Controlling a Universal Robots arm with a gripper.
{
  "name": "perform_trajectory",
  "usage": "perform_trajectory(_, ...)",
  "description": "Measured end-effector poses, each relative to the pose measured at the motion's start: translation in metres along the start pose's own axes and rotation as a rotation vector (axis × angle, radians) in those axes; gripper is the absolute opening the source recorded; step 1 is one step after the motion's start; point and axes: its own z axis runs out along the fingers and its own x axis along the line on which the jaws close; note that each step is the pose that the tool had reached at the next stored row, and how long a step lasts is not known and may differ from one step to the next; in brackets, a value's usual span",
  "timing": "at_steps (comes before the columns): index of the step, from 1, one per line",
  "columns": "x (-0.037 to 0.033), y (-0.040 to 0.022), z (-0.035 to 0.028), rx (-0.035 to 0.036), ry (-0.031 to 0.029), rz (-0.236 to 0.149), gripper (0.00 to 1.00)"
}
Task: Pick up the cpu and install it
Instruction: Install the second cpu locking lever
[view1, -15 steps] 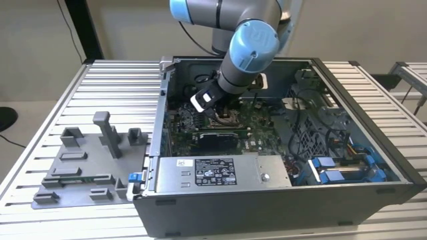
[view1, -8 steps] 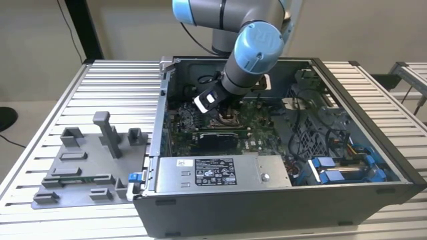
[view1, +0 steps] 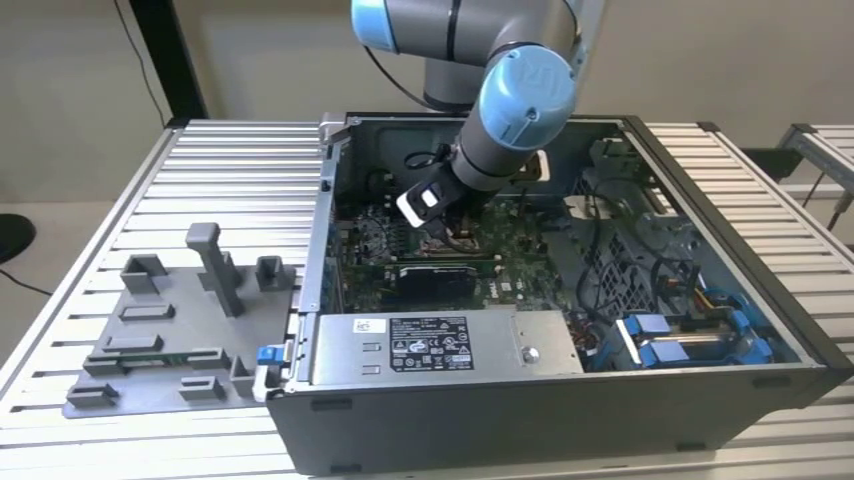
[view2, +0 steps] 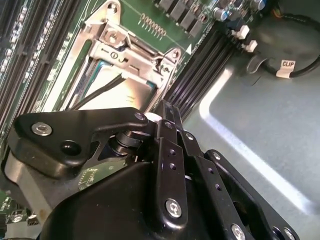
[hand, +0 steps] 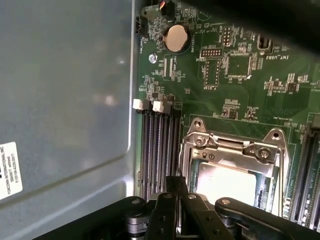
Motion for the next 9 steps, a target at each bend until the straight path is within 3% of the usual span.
perform_trajectory(9, -0.0009, 0.0027, 0.0011, 0.0, 0.0, 0.0, 0.0)
